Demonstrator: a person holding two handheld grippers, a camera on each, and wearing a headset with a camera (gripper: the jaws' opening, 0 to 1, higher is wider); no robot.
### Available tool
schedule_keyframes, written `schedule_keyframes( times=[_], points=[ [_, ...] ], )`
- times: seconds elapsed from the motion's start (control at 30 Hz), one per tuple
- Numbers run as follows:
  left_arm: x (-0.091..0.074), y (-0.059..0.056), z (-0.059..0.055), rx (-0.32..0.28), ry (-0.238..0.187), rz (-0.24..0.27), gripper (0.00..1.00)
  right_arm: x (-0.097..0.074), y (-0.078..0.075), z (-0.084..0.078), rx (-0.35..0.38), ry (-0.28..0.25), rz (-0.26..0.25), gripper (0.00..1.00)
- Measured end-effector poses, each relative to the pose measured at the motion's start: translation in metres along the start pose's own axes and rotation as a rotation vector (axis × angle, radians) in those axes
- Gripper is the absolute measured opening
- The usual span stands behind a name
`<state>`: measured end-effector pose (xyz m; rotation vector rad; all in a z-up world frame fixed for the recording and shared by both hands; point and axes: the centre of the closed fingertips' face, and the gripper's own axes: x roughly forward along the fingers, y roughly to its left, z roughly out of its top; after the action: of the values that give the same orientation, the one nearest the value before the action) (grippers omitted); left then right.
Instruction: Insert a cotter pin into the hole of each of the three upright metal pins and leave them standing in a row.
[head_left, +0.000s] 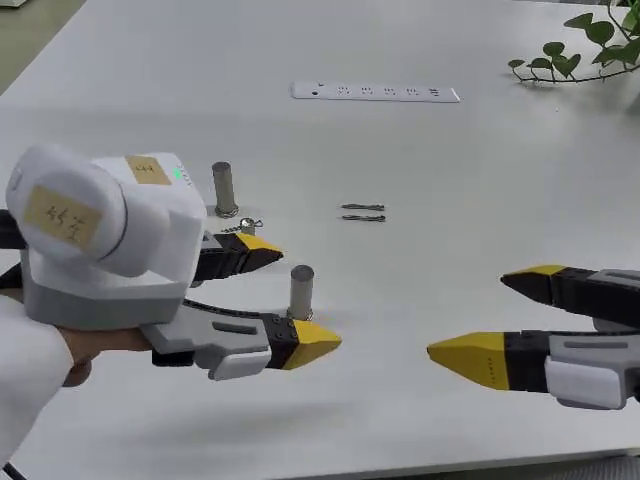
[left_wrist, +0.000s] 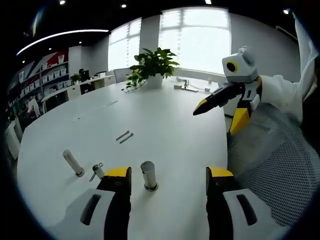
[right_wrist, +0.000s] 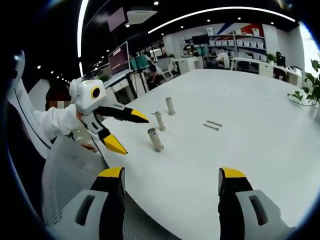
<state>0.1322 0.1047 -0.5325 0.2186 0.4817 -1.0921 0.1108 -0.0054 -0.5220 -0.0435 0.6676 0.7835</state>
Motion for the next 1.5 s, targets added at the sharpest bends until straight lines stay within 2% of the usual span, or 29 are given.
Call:
schedule_keyframes(
  times=[0.07,0.1,0.2,0.37,0.47,0.5,0.6,0.73,0.8,0.87,1.03,1.13,1.23,1.33,1.4,1.43,1.5],
  points=[
    [-0.002,-0.003,0.005,-0.055,-0.063,-0.021,0.59,0.001,0.001,0.000,-0.007,0.005,0.004,0.74],
    [-0.004,-0.003,0.004,-0.058,-0.069,-0.025,0.59,0.001,0.002,0.000,-0.009,0.009,0.006,0.74],
    [-0.008,-0.001,-0.005,-0.051,-0.061,-0.017,0.60,0.000,0.001,0.001,-0.017,0.015,0.006,0.74],
    [-0.019,0.003,-0.016,-0.121,-0.078,0.000,0.68,-0.002,-0.002,0.001,-0.017,0.025,0.000,0.73],
    [-0.025,0.018,-0.032,-0.200,-0.054,0.081,0.78,-0.002,-0.005,0.001,-0.011,0.030,-0.003,0.73],
    [-0.027,0.019,-0.034,-0.199,-0.057,0.081,0.82,-0.002,-0.005,0.001,-0.009,0.032,-0.003,0.73],
    [-0.034,0.024,-0.039,-0.240,-0.076,0.096,0.83,-0.001,-0.008,0.003,-0.013,0.040,-0.005,0.73],
    [-0.041,0.030,-0.043,-0.234,-0.074,0.128,0.92,0.001,-0.013,0.009,-0.026,0.045,-0.006,0.73],
    [-0.044,0.030,-0.044,-0.239,-0.077,0.123,0.98,0.003,-0.016,0.011,-0.033,0.054,-0.004,0.73],
    [-0.047,0.025,-0.044,-0.251,-0.083,0.094,0.99,0.005,-0.017,0.012,-0.046,0.066,-0.001,0.73],
    [-0.050,0.022,-0.046,-0.247,-0.075,0.082,0.99,0.012,-0.023,0.022,-0.099,0.092,0.020,0.72],
    [-0.052,0.021,-0.046,-0.252,-0.075,0.082,0.99,0.018,-0.031,0.030,-0.155,0.101,0.032,0.70],
    [-0.054,0.020,-0.049,-0.257,-0.069,0.089,0.99,0.026,-0.039,0.031,-0.204,0.144,0.045,0.69],
    [-0.057,0.019,-0.051,-0.273,-0.074,0.099,0.99,0.034,-0.048,0.030,-0.277,0.212,0.055,0.68],
    [-0.058,0.020,-0.055,-0.295,-0.069,0.109,0.99,0.040,-0.055,0.030,-0.325,0.261,0.058,0.68],
    [-0.059,0.020,-0.058,-0.306,-0.061,0.107,0.99,0.044,-0.060,0.028,-0.345,0.304,0.057,0.67],
    [-0.061,0.019,-0.062,-0.312,-0.053,0.103,0.99,0.050,-0.073,0.025,-0.385,0.356,0.046,0.68]
  ],
)
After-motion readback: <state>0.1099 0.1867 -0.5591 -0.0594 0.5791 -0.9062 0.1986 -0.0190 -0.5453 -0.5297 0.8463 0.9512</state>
